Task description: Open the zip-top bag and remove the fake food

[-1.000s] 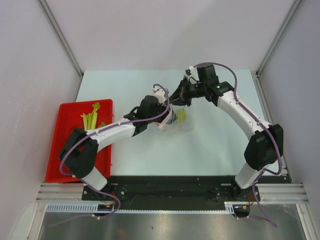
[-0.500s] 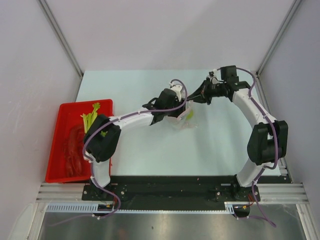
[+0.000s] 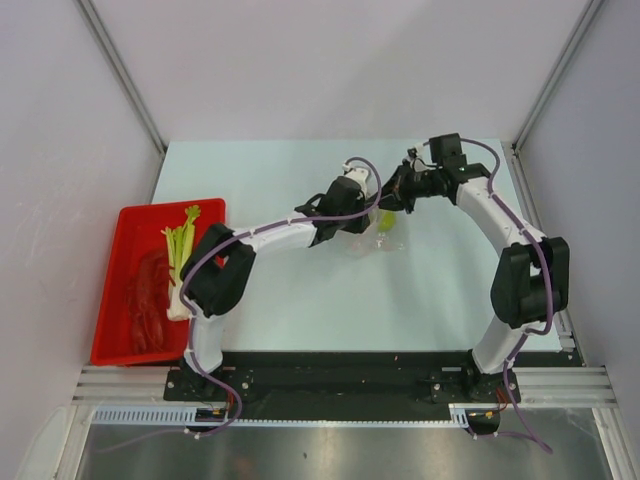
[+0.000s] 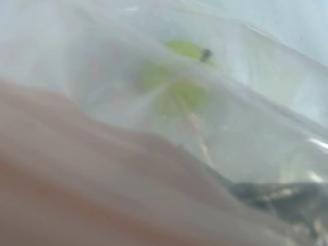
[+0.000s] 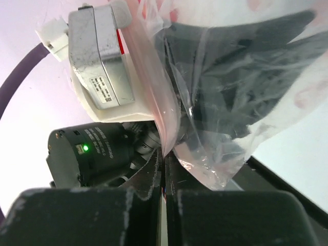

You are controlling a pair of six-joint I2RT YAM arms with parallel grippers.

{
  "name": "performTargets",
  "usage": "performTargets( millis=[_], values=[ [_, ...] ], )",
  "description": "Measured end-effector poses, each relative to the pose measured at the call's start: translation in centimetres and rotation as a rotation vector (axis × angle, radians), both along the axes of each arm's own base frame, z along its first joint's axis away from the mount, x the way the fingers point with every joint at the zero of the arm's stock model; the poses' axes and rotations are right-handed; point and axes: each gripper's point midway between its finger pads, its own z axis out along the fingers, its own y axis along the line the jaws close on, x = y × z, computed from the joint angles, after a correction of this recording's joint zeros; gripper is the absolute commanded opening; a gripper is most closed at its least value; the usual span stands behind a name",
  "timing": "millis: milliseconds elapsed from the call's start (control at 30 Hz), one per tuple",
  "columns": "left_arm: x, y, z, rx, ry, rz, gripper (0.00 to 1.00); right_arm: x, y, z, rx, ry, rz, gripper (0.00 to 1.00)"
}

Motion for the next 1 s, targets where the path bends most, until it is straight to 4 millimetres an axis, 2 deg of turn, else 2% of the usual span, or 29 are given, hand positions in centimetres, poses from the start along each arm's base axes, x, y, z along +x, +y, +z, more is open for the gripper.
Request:
performTargets(
  millis=[133, 233, 333, 433, 533, 600, 700, 767, 933, 1000],
  values=[
    [-0.3, 1.3, 0.5, 0.002, -0.012, 0.036, 0.40, -0.7, 2.7, 0.8, 0.022, 0.025, 0.009, 0.00],
    [-0.9, 2.6, 1.8, 0.009, -0.028, 0.056, 0.43, -1.6, 5.6, 2.3, 0.065, 0.049, 0.013, 0.00],
    [-1.7, 5.1, 4.0, 0.019, -0.057, 0.076, 0.50, -2.9, 8.5, 4.7, 0.132, 0.071, 0.025, 0.00],
    [-2.9, 7.5, 7.0, 0.015, -0.102, 0.076, 0.52, -4.6, 10.7, 7.2, 0.197, 0.067, 0.057, 0.00],
    [-4.6, 8.2, 9.3, -0.005, -0.133, 0.035, 0.52, -6.4, 11.6, 9.3, 0.233, 0.037, 0.097, 0.00],
    [-5.7, 7.8, 9.8, -0.023, -0.135, -0.012, 0.52, -7.1, 11.3, 9.6, 0.224, 0.009, 0.116, 0.00],
    [-7.5, 6.8, 8.2, -0.036, -0.089, -0.100, 0.51, -7.6, 9.3, 8.6, 0.165, -0.020, 0.125, 0.00],
    [-8.5, 6.0, 6.1, -0.021, -0.036, -0.155, 0.51, -7.6, 7.5, 7.2, 0.124, -0.019, 0.121, 0.00],
    [-10.5, 3.7, 0.6, 0.018, 0.117, -0.277, 0.49, -6.5, 1.8, 1.6, 0.010, 0.045, 0.051, 0.00],
    [-10.9, 2.7, -0.7, 0.023, 0.166, -0.303, 0.51, -6.8, 0.5, -0.1, -0.019, 0.077, 0.042, 0.00]
  ],
)
